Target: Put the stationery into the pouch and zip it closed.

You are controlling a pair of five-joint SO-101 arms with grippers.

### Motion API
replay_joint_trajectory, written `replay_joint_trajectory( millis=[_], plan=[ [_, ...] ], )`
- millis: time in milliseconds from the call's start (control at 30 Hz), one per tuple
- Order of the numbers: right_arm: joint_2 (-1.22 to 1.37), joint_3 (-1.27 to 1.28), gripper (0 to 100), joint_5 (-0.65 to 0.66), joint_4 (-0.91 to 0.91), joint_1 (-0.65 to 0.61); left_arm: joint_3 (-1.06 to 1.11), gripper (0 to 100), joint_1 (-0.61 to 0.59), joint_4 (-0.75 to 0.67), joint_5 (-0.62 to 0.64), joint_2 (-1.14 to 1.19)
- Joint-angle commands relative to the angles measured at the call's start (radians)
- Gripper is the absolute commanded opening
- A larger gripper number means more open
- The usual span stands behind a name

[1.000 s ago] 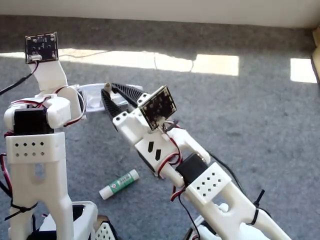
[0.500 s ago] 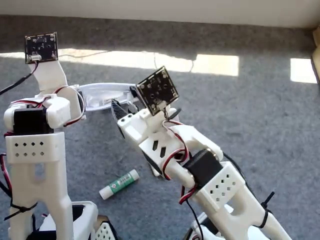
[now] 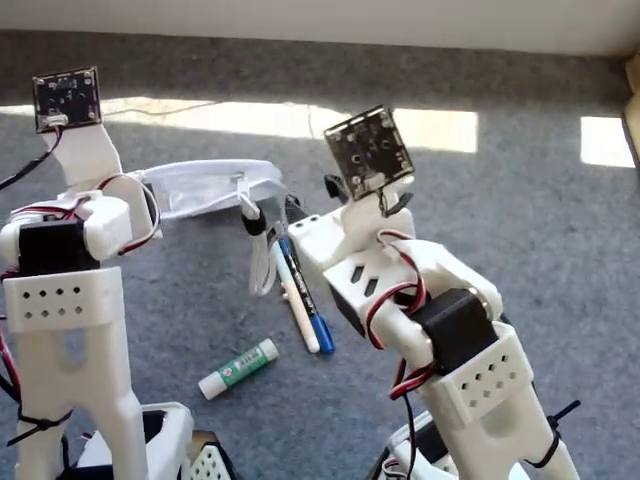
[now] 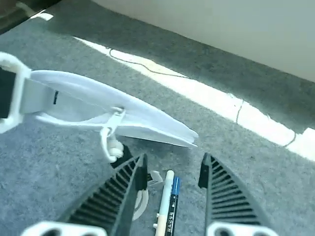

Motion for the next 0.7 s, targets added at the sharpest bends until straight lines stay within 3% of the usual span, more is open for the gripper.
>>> replay_joint_trajectory(
  millis=[0, 367, 667],
  plan=[
    [0.012, -0.058, 17.3, -0.051, 0.008, 0.056, -0.031, 1, -0.047, -0.008, -0.006, 0.012],
    [0.346, -0.065, 17.3, -0.052, 0.007, 0.062, -0.025, 1, -0.137, -0.008, -0.005, -0.044],
    [0.521, -0.059, 17.3, -0.046, 0.007, 0.004, 0.053, 1, -0.139, -0.015, -0.005, -0.183]
  ],
)
